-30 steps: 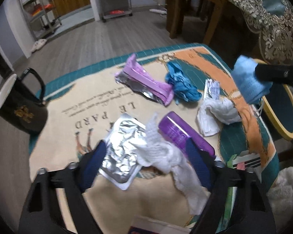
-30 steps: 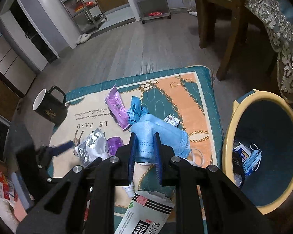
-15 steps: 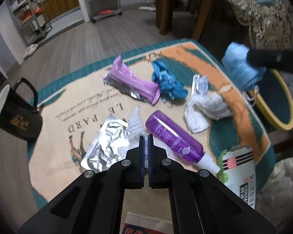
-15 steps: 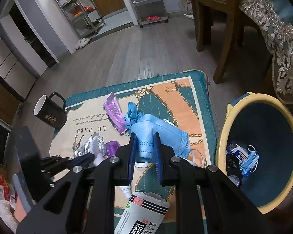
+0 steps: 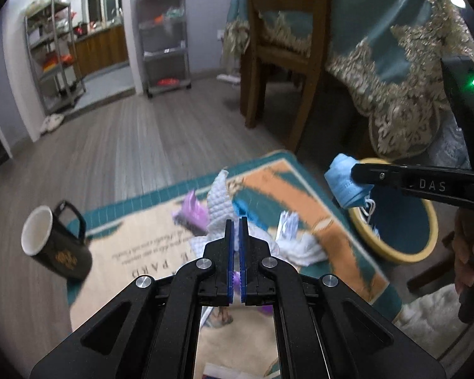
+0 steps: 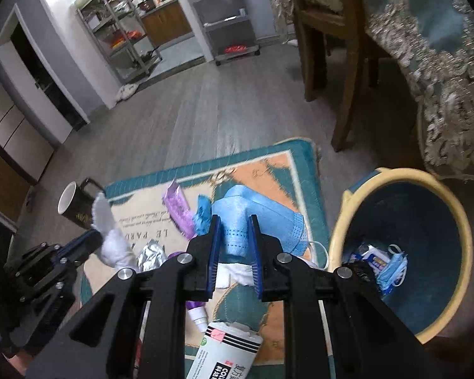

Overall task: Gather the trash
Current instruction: 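Carry the blue mask and white tissue toward the bin with both tools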

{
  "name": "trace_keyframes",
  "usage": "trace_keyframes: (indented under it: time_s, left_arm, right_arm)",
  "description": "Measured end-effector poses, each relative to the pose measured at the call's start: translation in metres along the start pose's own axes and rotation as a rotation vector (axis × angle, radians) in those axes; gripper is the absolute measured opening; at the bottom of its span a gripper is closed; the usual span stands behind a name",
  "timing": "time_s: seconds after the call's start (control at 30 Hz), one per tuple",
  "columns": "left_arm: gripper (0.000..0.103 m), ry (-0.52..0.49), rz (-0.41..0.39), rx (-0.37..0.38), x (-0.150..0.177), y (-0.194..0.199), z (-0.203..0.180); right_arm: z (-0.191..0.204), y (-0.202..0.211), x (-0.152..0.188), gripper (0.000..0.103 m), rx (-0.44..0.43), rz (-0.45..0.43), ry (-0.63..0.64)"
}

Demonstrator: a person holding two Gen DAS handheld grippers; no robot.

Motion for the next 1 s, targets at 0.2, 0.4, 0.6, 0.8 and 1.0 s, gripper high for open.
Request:
trace_keyframes:
  time_s: [0.2, 0.4, 0.6, 0.8, 1.0]
  left_arm:
    - [0.004, 0.005, -0.048, 0.025, -0.021, 0.014, -0.010]
    - [0.004, 0.001, -0.111, 0.104, -0.039, 0.024, -0.037]
    - [0.004, -0.051, -0.133, 0.146, -0.050, 0.024, -0.078]
    - [0.004, -0.082, -0.131, 0.180, -0.060, 0.016, -0.115]
    - [0.004, -0.093, -0.116, 0.202, -0.066, 0.005, -0.142]
  right_arm:
    - [-0.004, 0.038, -0.020, 0.017, 0.034, -0.060, 0.022]
    - [-0.012, 0.078, -0.044, 0.017, 0.089, -0.109, 0.112]
    - [-0.041, 0.104, -0.050, 0.017, 0.131, -0.122, 0.148]
    - [-0.086, 0.108, -0.040, 0.017, 0.125, -0.116, 0.042]
    - [-0.111, 0.115, -0.035, 0.017, 0.141, -0.117, 0.012]
Point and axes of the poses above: each gripper's, at about its wrist camera, not at the fingertips, and y roughly against the way its jaws point, z to its left, x to its underside, the point moved 3 cm from there along -y, roughly the way its jaws point, and after that the axes turned 12 degrees about -x, right-handed, at the moved point
